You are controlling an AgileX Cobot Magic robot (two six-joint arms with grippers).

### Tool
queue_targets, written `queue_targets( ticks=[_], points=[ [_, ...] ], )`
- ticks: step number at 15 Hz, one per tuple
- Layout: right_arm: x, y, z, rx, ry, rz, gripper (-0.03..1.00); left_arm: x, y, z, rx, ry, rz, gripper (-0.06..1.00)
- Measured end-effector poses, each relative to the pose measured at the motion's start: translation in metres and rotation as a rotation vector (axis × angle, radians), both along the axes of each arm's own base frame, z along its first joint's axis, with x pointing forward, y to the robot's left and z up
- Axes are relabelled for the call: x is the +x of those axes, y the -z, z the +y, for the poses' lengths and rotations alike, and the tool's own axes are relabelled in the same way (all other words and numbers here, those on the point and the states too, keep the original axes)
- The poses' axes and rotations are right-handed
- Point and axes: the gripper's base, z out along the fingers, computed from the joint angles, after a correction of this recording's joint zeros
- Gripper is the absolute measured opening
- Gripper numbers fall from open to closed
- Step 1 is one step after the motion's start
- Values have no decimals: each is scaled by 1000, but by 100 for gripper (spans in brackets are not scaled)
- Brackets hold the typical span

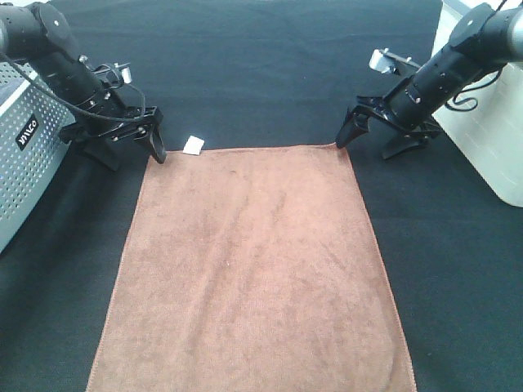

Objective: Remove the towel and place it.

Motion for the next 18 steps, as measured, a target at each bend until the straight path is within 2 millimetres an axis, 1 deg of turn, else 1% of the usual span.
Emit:
queue_targets(
  ticks=[1,2,4,6,8,10,12,13,14,15,16,17,18],
  points=[
    [0,0,5,-1,-9,-3,87,0,0,-1,0,0,-3,81],
    [0,0,5,-1,-9,-3,87,0,0,-1,0,0,-3,81],
    [0,3,20,-6,-36,-17,87,0,0,-4,10,13,-5,81],
    [1,7,31,-17,-47,-38,87,0,0,-4,14,15,-2,81],
    [2,7,34,-29,-49,-45,86,-2,0,-8,16,27,2,81],
    [2,9,43,-43,-62,-61,83,-6,0,-29,10,71,12,81],
    [0,11,60,-71,-102,-89,79,-10,1,-55,-7,100,2,76],
    [-1,13,68,-83,-120,-104,76,-11,1,-63,-15,91,-2,74],
    [-2,13,73,-90,-131,-113,73,-11,2,-64,-16,86,-2,72],
    [-1,13,74,-96,-131,-124,68,-11,2,-64,-19,78,-2,70],
    [0,14,74,-97,-127,-129,60,-11,3,-64,-20,70,-1,66],
    [0,15,74,-104,-128,-134,51,-10,3,-64,-19,67,-2,60],
    [1,16,73,-111,-128,-140,38,-10,5,-63,-13,68,-3,46]
  ],
)
